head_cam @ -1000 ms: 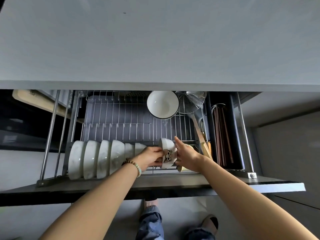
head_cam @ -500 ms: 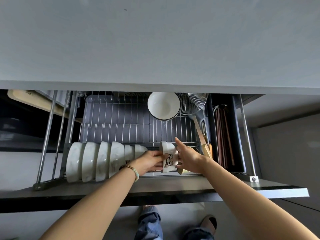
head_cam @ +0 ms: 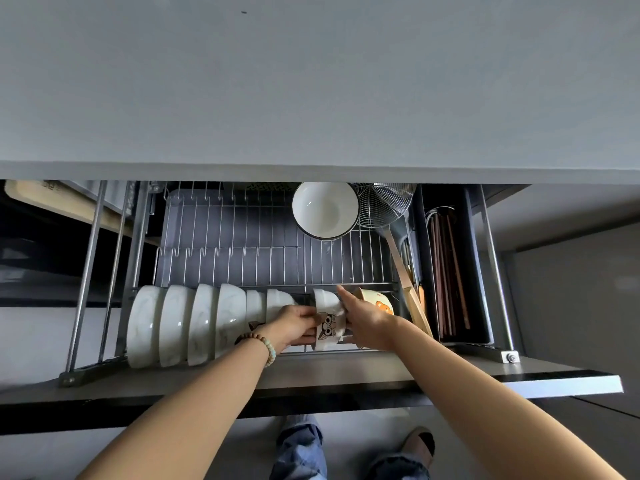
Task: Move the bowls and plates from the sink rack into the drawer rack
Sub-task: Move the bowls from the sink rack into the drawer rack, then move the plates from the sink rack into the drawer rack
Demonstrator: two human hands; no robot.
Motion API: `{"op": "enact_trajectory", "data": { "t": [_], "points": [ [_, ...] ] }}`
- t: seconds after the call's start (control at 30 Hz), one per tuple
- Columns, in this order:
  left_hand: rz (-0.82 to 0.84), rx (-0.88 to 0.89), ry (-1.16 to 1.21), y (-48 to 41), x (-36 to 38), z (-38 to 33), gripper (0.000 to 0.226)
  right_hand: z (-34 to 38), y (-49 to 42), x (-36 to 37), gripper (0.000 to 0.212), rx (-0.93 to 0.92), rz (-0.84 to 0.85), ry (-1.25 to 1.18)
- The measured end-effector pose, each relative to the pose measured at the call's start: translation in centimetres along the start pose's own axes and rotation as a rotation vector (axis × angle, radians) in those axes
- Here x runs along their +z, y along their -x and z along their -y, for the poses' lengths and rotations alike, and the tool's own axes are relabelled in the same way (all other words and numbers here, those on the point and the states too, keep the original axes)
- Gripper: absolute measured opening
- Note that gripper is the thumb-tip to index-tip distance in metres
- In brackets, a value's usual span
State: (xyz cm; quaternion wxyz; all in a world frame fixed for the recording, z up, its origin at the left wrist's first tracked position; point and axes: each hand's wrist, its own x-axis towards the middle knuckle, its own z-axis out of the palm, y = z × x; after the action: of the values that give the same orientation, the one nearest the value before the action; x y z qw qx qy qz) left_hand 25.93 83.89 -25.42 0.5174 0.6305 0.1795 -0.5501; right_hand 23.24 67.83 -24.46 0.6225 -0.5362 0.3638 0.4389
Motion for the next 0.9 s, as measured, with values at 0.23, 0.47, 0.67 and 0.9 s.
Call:
{"op": "enact_trajectory", "data": {
  "t": [0.23, 0.47, 0.67, 0.9],
  "points": [
    [-0.079, 0.066, -0.066, 0.2, 0.5, -0.3, 0.025, -0.9, -0.2, -0.2, 0.05, 0.02, -0.035, 0.219],
    [-0.224, 0.104, -0.238, 2.3, 0.1, -2.2, 0.029, 0.5, 2.6, 0.4, 0.051, -0.079, -0.071, 0.432],
    [-0.318, 0.346, -0.471, 7.5, 2.9, -8.4, 0.032, 3.0, 11.7, -3.9, 0.053, -0.26, -0.091, 0.415],
    [-0.234, 0.666, -0.815, 12.8, 19.2, -17.1, 0.045, -1.0, 26.9, -19.2, 0.061, -0.479, -0.481, 0.385]
  ]
}}
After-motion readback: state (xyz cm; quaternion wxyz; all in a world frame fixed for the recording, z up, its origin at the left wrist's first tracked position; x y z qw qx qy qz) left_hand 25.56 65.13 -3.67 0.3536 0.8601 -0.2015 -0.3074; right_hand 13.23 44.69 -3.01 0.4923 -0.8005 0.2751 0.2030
